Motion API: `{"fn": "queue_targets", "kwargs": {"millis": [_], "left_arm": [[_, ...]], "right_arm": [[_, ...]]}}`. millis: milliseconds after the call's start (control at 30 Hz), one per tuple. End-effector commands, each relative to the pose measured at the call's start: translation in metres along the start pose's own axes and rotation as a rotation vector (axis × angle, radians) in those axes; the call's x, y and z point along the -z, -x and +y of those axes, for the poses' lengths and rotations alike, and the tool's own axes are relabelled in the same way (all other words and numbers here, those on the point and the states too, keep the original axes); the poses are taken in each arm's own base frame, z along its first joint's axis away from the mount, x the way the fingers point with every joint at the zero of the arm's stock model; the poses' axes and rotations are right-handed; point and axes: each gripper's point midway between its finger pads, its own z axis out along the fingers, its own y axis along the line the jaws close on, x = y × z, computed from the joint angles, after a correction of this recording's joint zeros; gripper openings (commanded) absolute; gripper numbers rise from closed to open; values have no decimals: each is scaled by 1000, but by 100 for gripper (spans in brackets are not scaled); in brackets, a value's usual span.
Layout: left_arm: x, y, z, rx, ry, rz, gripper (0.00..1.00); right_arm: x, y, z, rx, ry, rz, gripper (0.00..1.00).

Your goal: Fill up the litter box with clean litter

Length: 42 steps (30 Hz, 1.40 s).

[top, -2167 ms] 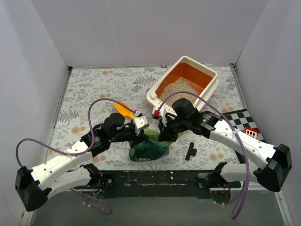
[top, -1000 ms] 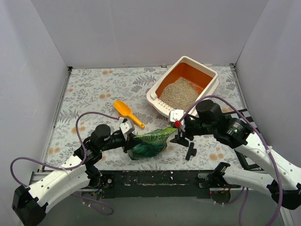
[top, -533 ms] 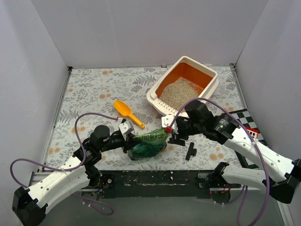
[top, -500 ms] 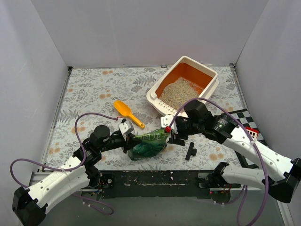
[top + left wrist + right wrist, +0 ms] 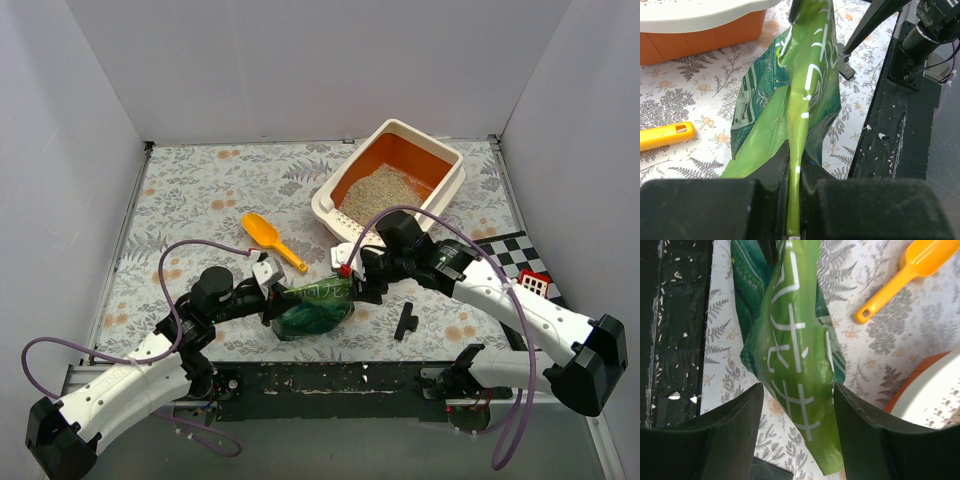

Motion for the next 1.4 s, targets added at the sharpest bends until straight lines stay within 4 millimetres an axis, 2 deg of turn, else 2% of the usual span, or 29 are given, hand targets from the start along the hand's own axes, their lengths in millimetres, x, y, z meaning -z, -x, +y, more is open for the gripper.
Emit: {"fn": "queue_targets", "kwargs": {"millis": [0,67,100,133,167,333,367,467,567,767,867,967,1000,1067,1100,1200,1267,1367], "left_arm": [[3,13,-2,-24,-1,-57,0],[4,13,-2,-25,0,-60,0],[4,14,-2,-26,0,-61,0],[4,14,-2,-28,1,-62,0],[5,15,-1,-27,7,-66,0],[7,22,5,-64,42,-70,2],[7,25,5,-77,38,-68,7],[4,37,-6,-106,-36,-62,32],[-2,46,-18,-138,-127,-51,45],[-21,53,-22,-147,-219,-4,52],[-31,48,-21,-153,-254,20,52],[-38,38,-23,-147,-303,56,50],[-40,35,-25,-145,-321,64,44],[-44,29,-22,-149,-323,84,18],[-47,28,-19,-155,-311,89,0],[-54,31,-9,-188,-276,99,0],[-58,40,6,-246,-204,102,0],[-60,59,20,-312,-155,97,0]], "right_arm": [[-13,-14,7,-51,51,-23,61],[-15,-23,11,-76,63,-16,51],[-16,-27,13,-89,73,-15,39],[-16,-29,15,-95,79,-13,15],[-15,-30,12,-104,67,-8,2],[8,-22,10,-132,24,2,1],[12,-21,7,-128,-2,7,1],[21,-19,9,-138,-13,9,1],[24,-15,13,-144,-10,-3,1],[29,-11,18,-159,-9,-22,1],[30,-12,21,-163,-8,-25,1],[31,-11,22,-170,-5,-32,1],[31,-10,22,-173,-7,-34,1],[30,-11,22,-185,-7,-30,1],[30,-11,22,-189,-8,-28,1],[27,-11,14,-232,-35,-18,1],[30,-1,3,-240,-78,-45,1],[38,18,-11,-244,-138,-93,1]]}}
